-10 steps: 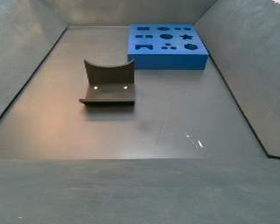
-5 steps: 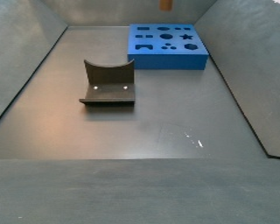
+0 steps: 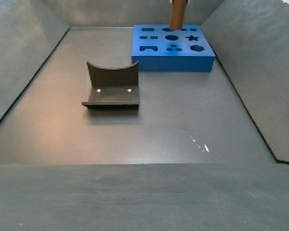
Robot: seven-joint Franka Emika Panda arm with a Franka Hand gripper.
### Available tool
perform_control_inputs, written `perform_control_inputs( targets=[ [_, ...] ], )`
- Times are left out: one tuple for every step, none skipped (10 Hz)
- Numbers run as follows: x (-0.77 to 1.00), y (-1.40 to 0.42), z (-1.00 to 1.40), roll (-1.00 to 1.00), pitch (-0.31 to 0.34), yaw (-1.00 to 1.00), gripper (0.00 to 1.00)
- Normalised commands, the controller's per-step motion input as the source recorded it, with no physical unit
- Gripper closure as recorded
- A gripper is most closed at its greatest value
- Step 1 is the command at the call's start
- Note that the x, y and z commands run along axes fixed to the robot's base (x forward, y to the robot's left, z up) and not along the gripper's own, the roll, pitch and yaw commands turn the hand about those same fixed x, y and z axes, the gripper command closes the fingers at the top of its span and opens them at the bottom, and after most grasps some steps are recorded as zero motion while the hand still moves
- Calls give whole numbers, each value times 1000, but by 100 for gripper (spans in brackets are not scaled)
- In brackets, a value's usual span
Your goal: Insert the round object.
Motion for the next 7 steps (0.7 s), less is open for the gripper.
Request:
perform_control_inputs(
  targets=[
    [77,-77,-254,114,0,-14,100],
    [160,-37,-237,50,16,-23,100],
    [197,0,-251,23,27,-34,100],
    [163,0,-229,27,19,-31,100],
    [183,0,-203,27,39,-40,100],
    [169,0,-191,31,43,-43,100],
    [123,0,-243,29,11,-31,100]
  ],
)
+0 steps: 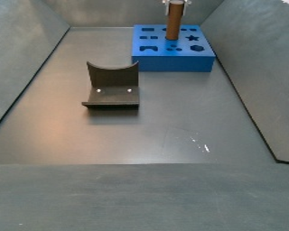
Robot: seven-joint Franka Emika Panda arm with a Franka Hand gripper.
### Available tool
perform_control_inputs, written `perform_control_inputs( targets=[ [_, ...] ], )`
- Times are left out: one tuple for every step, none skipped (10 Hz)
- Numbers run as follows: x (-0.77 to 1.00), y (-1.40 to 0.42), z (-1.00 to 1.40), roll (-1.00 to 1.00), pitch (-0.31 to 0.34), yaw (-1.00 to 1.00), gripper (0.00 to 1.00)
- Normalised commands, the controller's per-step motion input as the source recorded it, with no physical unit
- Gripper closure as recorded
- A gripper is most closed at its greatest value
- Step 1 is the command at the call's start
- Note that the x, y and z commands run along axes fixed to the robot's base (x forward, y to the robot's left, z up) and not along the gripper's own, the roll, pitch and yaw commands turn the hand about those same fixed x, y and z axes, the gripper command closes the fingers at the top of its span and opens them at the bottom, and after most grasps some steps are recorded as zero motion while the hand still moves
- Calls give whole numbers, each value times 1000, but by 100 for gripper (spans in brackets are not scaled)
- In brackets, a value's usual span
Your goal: Insert the round object.
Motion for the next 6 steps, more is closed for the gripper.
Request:
perform_control_inputs(
  targets=[
    [77,0,-331,53,0,-23,100],
    [89,23,-369,90,0,-9,100],
    [91,6,-397,74,0,0,100],
    [54,0,-429,74,0,0,100],
    [71,0,-394,37,0,0,100],
    [17,0,-329,14,0,-9,100]
  ],
)
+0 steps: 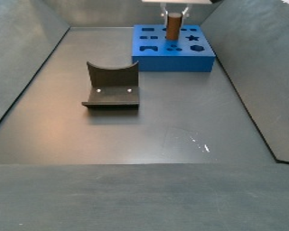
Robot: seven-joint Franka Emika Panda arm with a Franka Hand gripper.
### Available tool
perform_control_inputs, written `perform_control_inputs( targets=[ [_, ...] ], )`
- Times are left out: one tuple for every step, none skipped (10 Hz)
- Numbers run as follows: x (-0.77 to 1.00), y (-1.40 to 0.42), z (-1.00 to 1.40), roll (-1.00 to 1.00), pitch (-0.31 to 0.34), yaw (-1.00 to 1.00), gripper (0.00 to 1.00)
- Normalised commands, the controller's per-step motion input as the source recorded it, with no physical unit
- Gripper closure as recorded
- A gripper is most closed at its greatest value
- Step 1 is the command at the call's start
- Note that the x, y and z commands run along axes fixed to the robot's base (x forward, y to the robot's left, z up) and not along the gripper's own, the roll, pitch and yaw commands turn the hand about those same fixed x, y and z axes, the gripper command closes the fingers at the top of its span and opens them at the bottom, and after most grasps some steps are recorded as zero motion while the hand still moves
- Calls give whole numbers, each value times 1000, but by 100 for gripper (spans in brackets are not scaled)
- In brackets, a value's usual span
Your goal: Insert the round object.
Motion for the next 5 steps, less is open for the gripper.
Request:
perform_control_inputs(
  targets=[
    [0,0,-286,3,0,-11,100],
    [9,0,-263,0,0,-6,100],
    [0,0,-217,0,-14,-9,100],
    [0,0,0,-26,0,0,100],
    [0,0,0,0,0,0,100]
  ],
)
